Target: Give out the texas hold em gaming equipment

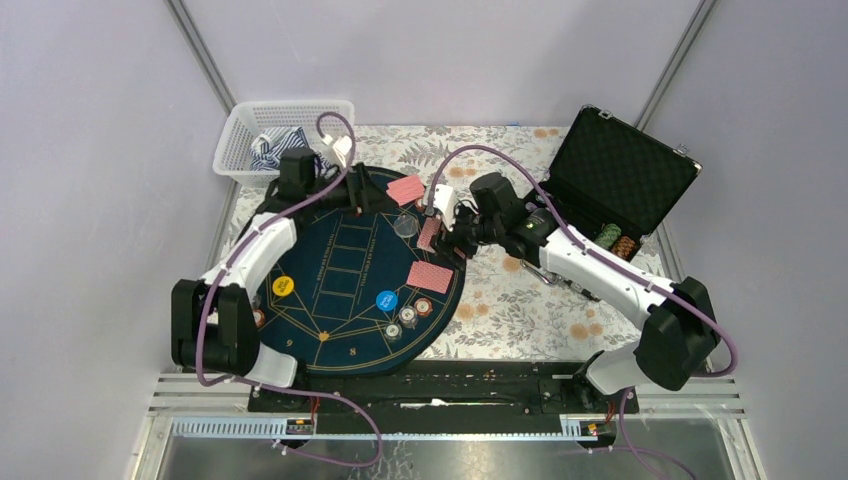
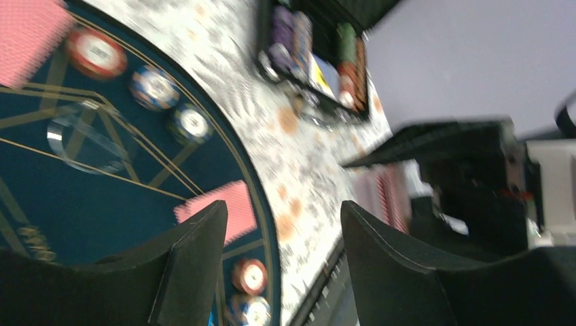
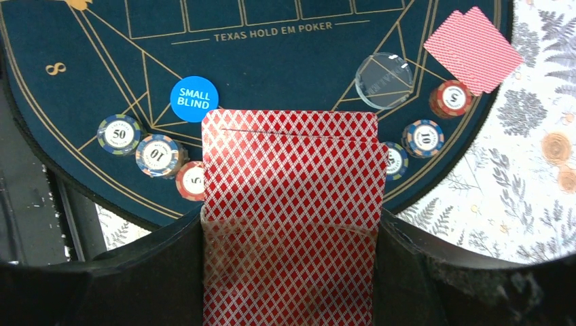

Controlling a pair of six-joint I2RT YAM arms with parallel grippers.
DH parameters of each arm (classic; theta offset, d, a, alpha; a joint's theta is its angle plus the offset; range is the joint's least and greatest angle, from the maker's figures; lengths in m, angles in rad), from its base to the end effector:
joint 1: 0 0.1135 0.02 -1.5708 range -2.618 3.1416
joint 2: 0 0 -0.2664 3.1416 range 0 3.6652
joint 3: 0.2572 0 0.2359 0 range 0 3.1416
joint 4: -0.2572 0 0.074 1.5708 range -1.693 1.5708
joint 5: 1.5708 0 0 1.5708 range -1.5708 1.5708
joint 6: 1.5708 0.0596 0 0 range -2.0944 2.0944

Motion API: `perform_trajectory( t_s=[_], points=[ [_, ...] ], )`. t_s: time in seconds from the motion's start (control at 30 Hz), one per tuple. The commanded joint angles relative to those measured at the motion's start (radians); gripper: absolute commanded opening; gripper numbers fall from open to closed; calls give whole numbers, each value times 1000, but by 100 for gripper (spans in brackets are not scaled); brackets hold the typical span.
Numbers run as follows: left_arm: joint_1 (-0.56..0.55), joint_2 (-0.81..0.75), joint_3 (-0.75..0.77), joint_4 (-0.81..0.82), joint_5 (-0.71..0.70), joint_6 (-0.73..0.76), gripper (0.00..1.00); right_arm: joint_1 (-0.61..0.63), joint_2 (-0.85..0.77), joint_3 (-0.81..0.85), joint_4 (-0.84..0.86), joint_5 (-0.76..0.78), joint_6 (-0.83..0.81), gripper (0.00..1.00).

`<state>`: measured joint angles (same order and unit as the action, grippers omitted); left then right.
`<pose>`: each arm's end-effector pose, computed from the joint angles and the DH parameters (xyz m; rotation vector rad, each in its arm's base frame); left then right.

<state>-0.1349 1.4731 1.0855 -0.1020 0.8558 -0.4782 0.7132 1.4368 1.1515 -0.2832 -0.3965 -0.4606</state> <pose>0.3187 -0.0887 0.2948 0.2010 2.0965 -1.2513 0.2337 0.2326 0.3014 -1.3749 1.6440 0.5715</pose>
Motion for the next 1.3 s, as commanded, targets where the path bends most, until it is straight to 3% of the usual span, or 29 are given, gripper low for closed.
perform_trajectory(
  t_s=[0.0,0.17,0.43,0.63,0.83,0.97,1.07,1.27],
  points=[
    [-76,-75,-64,-27,191,18,67,27,15,27,75,-44,21,16],
    [-159,-82,-92,0,222,-4,67,31,2,23,70,-47,15,16],
    [-193,-28,-104,52,268,-60,64,42,-2,20,61,-40,0,16],
    [-175,-14,-112,53,262,-73,55,42,-27,10,69,-23,-2,15],
    [-86,3,-179,213,299,-234,45,43,-45,-1,72,-25,-2,15],
    [-67,4,-182,198,301,-224,42,42,-44,-1,73,-24,-2,15],
    [-65,-25,-186,231,307,-230,43,42,-40,0,70,-22,-3,15],
    [-76,-86,-241,418,328,-350,59,42,-29,4,66,-29,-4,15]
  ],
)
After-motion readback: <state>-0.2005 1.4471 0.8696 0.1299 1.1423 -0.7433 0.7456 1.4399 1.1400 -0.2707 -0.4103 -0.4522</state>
